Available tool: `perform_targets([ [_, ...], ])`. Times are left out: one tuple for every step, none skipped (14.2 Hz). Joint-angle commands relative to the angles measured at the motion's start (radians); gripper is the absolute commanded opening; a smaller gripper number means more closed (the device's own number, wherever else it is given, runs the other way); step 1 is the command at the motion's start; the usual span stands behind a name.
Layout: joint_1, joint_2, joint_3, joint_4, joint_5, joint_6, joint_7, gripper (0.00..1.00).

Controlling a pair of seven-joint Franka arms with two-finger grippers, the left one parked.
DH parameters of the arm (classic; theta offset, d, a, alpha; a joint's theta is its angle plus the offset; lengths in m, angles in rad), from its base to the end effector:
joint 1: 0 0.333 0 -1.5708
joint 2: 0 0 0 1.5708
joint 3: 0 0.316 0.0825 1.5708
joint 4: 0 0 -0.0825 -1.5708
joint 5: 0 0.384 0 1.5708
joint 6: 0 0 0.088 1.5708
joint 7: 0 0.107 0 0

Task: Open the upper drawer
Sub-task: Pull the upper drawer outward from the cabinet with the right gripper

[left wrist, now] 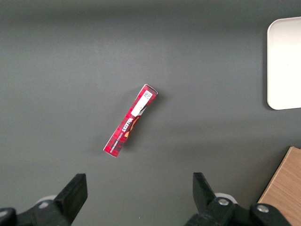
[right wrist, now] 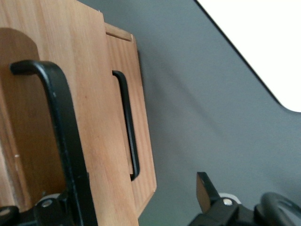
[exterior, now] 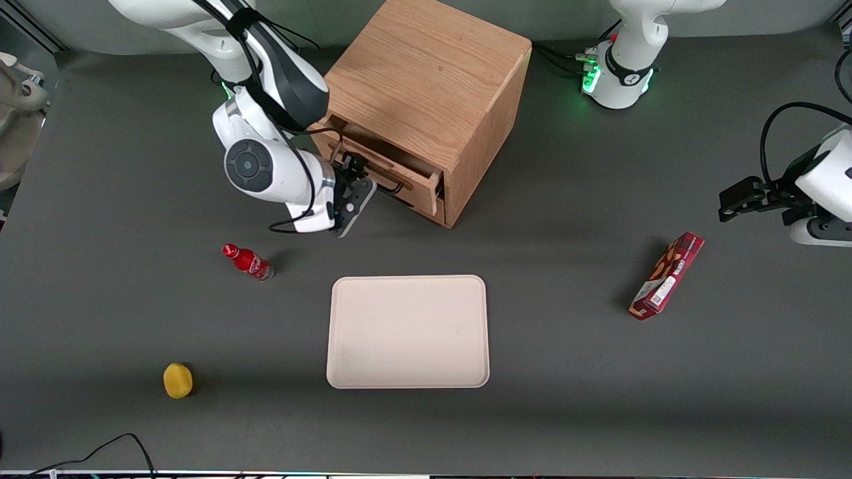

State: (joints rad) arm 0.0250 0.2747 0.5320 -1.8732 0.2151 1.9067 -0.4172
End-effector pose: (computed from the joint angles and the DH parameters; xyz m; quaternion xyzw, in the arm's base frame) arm 0.5023 0.3128 0.3742 -0.8875 -0.4174 0.1145 0.1584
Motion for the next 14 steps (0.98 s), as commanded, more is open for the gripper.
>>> perform_targets([
  [-0.002,0.038,-0.03,0.042,-0.013,-0.003,-0.055,1.0],
  [-0.002,0.041,-0.038,0.048,-0.013,-0.005,-0.061,1.0],
  [-0.002,0.044,-0.049,0.058,-0.013,-0.006,-0.072,1.0],
  [0.0,0.046,-0.059,0.066,-0.013,-0.006,-0.087,1.0],
  [-0.002,0.051,-0.07,0.074,-0.013,-0.008,-0.092,1.0],
  [0.0,0.052,-0.076,0.08,-0.014,-0.009,-0.094,1.0],
  [0.0,0.06,-0.082,0.085,-0.014,-0.009,-0.097,1.0],
  [-0.002,0.067,-0.083,0.098,-0.014,-0.02,-0.098,1.0],
  [0.0,0.08,-0.084,0.123,-0.02,-0.04,-0.098,1.0],
  [0.0,0.095,-0.092,0.153,-0.04,-0.066,-0.098,1.0],
  [0.001,0.106,-0.093,0.178,-0.051,-0.087,-0.098,1.0],
  [0.001,0.113,-0.095,0.189,-0.053,-0.095,-0.097,1.0],
  [0.0,0.116,-0.096,0.192,-0.053,-0.095,-0.098,1.0],
  [0.0,0.117,-0.101,0.193,-0.053,-0.095,-0.098,1.0],
])
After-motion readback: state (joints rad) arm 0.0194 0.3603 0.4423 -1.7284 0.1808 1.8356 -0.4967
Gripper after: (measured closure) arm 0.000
